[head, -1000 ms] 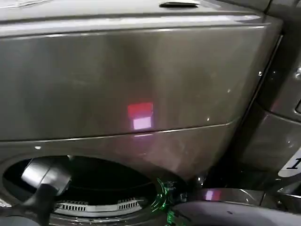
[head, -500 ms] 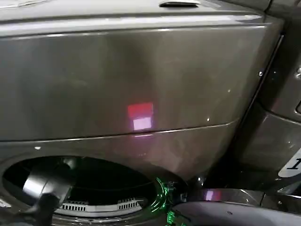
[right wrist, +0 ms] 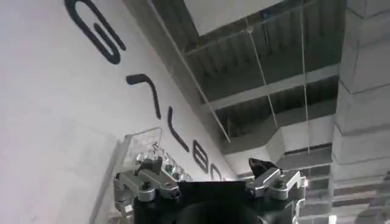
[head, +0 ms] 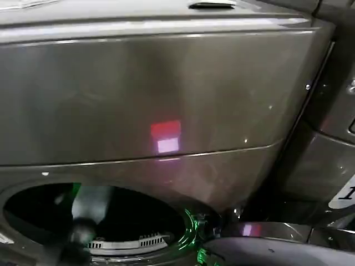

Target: Grasp the clothes from the dryer.

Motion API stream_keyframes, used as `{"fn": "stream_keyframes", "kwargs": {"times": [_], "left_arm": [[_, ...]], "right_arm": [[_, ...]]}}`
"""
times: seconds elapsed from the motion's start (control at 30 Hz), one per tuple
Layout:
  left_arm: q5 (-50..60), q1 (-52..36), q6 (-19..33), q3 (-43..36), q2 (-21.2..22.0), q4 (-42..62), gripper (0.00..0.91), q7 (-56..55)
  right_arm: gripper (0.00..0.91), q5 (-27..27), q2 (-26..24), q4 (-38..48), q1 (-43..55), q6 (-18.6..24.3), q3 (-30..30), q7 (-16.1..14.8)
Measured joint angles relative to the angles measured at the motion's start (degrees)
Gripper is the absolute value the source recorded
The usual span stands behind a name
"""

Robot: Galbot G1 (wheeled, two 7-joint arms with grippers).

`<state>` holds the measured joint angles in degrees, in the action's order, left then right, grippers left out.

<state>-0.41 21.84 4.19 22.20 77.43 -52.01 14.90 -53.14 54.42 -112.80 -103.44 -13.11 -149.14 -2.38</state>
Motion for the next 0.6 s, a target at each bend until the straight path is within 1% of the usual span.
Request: {"fn": "stream_keyframes", "kwargs": {"times": [0.13,0.27,0.4,0.6], "left_arm": [[-4.4,5.6,1.8,2.3,1.6,-7.3,0.0,-7.2],[-5.9,10.2,3.7,3.2,3.0,-12.8,0.0,-12.6],[-6.1,13.0,4.6,3.8,4.0,-16.1,0.0,-15.1],[-6.4,15.1,4.3,4.7,4.3,-19.3,0.0,-17.0]], "right_arm": [[0.907,0.7,-0.1,0.0,0.2,0.5,-0.2,-0.2],[0.907,0.5,0.1,0.0,0.0,0.9,-0.3,-0.1],[0.907,0.3,0.0,0.1,-0.3,1.7,-0.5,-0.2],[0.907,0.2,-0.1,-0.2,-0.5,2.3,-0.6,-0.4]]}}
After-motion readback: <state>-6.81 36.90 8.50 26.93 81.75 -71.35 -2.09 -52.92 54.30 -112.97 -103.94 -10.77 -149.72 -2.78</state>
